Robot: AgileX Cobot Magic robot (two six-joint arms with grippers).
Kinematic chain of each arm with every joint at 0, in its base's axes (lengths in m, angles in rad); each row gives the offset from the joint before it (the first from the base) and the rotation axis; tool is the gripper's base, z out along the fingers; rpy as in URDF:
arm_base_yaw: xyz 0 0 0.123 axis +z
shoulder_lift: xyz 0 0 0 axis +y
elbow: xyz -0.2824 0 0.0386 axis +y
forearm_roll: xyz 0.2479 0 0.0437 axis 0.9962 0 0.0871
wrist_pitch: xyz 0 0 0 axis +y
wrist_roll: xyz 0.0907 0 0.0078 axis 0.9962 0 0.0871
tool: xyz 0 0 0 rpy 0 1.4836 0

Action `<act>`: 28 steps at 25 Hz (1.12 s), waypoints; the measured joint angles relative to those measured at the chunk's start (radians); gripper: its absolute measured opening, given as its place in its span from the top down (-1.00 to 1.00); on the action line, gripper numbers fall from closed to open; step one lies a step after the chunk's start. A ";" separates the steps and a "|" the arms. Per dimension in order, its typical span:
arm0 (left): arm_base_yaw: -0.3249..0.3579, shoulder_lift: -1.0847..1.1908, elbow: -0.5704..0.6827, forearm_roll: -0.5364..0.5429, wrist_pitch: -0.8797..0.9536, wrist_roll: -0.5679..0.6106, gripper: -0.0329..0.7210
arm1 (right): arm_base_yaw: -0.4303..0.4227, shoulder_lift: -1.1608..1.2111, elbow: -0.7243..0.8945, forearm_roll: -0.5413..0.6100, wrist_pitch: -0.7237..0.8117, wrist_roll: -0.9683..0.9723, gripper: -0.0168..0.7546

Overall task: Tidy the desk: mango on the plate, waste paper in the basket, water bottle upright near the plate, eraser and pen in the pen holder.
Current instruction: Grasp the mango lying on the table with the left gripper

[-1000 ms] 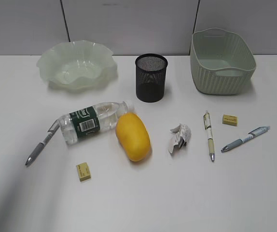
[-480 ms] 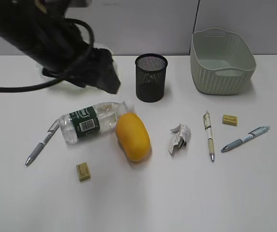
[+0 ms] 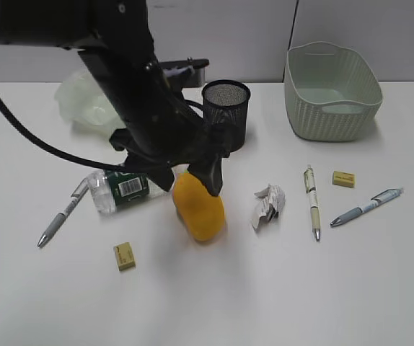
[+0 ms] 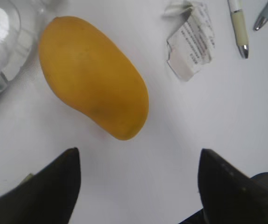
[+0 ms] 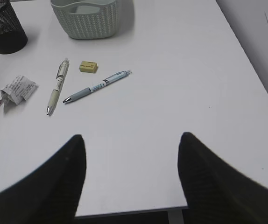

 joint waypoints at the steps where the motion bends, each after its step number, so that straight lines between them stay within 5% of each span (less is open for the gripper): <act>1: 0.000 0.019 -0.007 -0.001 0.007 -0.007 -0.66 | 0.000 0.000 0.000 0.000 0.000 0.000 -0.33; 7: 0.000 0.113 -0.014 -0.005 0.011 -0.111 -0.88 | 0.000 0.000 0.000 0.000 0.000 0.000 -0.33; 15: 0.000 0.139 -0.015 -0.007 -0.101 -0.352 -0.93 | 0.000 0.000 0.000 0.000 0.000 0.000 -0.33; 28: 0.000 0.226 -0.016 -0.043 -0.153 -0.395 -0.93 | 0.000 0.000 0.000 0.000 0.000 0.000 -0.33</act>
